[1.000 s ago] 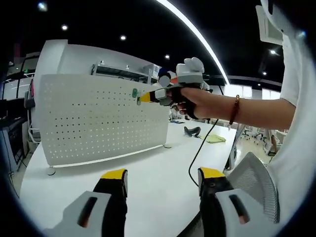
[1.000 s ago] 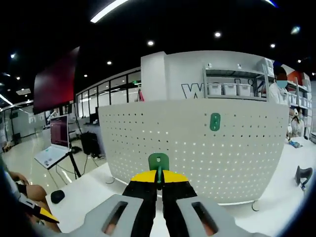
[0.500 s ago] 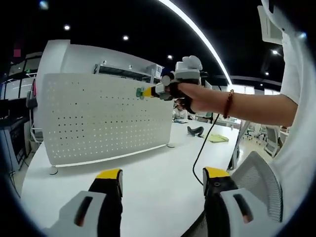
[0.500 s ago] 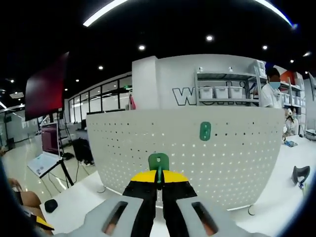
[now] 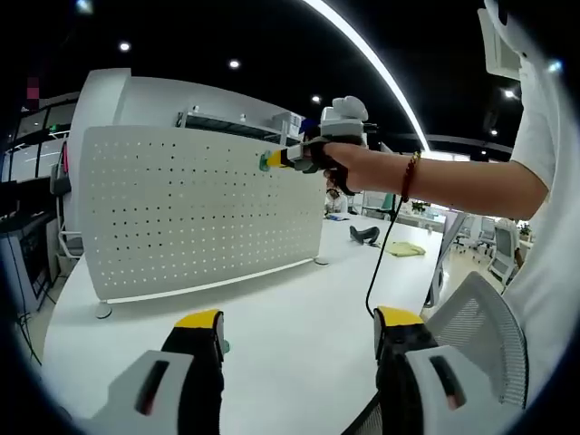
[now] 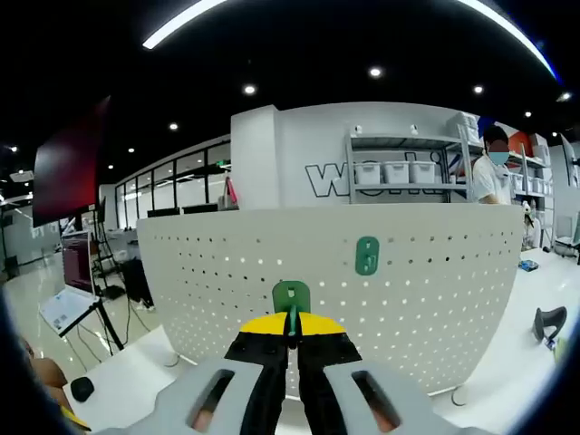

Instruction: Insert the hook assembly into the mounting plate slot until the hook locks in place.

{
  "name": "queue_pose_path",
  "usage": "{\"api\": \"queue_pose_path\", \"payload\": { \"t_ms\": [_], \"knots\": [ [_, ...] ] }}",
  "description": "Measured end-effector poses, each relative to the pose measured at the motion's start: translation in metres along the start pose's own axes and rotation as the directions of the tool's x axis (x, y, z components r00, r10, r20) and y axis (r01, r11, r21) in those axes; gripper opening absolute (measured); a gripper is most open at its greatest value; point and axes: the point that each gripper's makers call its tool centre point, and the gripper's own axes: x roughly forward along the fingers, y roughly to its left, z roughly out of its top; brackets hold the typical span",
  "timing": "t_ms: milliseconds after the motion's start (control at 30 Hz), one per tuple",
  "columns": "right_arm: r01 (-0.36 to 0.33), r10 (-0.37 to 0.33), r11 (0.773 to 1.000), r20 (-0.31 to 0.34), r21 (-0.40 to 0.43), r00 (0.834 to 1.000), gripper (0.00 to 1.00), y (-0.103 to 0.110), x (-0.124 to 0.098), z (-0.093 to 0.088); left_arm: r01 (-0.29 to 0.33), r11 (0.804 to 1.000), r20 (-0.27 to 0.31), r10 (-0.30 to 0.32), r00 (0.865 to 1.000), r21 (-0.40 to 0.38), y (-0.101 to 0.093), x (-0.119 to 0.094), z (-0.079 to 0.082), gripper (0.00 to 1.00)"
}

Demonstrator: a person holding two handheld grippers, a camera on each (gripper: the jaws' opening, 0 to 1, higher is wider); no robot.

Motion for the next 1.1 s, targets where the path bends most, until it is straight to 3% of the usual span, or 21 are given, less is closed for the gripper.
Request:
{"api": "queue_pose_path", "payload": {
  "t_ms": [1100],
  "knots": [
    [0.047,-0.047,0.999,0.006,0.022,0.999,0.01,-0.019,0.057,0.027,-0.012,1.0,-0.032,0.012,0.999,0.003,0.016,-0.002,-0.005,0.69]
  ]
}}
